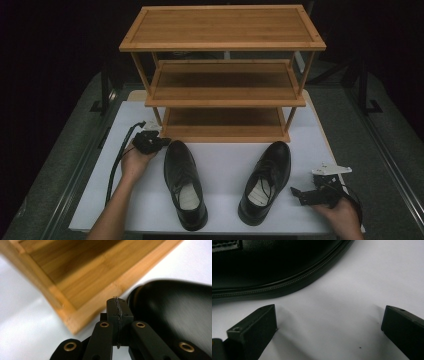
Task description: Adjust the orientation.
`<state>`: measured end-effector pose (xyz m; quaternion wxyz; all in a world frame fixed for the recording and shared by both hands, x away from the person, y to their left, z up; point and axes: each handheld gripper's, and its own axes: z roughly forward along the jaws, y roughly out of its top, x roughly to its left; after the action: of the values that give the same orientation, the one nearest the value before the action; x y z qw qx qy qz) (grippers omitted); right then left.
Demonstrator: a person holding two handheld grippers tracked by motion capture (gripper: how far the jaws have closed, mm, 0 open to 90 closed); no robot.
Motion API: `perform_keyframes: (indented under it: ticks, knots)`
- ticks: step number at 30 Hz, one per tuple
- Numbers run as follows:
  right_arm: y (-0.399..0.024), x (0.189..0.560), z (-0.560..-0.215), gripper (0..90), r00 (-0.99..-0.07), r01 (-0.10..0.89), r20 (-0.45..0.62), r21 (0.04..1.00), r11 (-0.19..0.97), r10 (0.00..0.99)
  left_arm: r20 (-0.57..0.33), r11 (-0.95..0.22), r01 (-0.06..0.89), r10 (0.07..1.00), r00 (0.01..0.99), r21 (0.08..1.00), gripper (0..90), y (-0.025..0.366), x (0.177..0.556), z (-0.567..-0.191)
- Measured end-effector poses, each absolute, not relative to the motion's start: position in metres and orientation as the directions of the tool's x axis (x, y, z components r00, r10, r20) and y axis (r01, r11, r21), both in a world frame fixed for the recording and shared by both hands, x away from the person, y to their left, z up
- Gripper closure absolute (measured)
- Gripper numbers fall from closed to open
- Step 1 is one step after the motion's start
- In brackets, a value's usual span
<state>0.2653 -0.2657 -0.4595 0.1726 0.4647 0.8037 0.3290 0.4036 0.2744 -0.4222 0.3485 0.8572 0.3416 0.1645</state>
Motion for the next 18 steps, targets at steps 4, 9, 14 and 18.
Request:
perform_keyframes:
  ticks: [4,9,14,18]
  knots:
    - [-0.266,0.265,-0.460,0.0,-0.508,0.633,0.028,0.689,0.352,0.861,0.008,-0.495,0.482,0.703,0.711,0.723,90.0,0.285,0.383,-0.417]
    - [-0.266,0.265,-0.460,0.0,-0.508,0.633,0.027,0.689,0.352,0.861,-0.033,-0.480,0.475,0.677,0.736,0.737,90.0,0.289,0.343,-0.414]
    - [-0.266,0.265,-0.459,0.0,-0.508,0.634,0.027,0.688,0.352,0.861,-0.058,-0.479,0.481,0.662,0.748,0.735,90.0,0.288,0.317,-0.419]
    - [-0.266,0.265,-0.459,0.0,-0.509,0.632,0.025,0.689,0.354,0.860,-0.047,-0.502,0.478,0.652,0.756,0.720,90.0,0.287,0.294,-0.424]
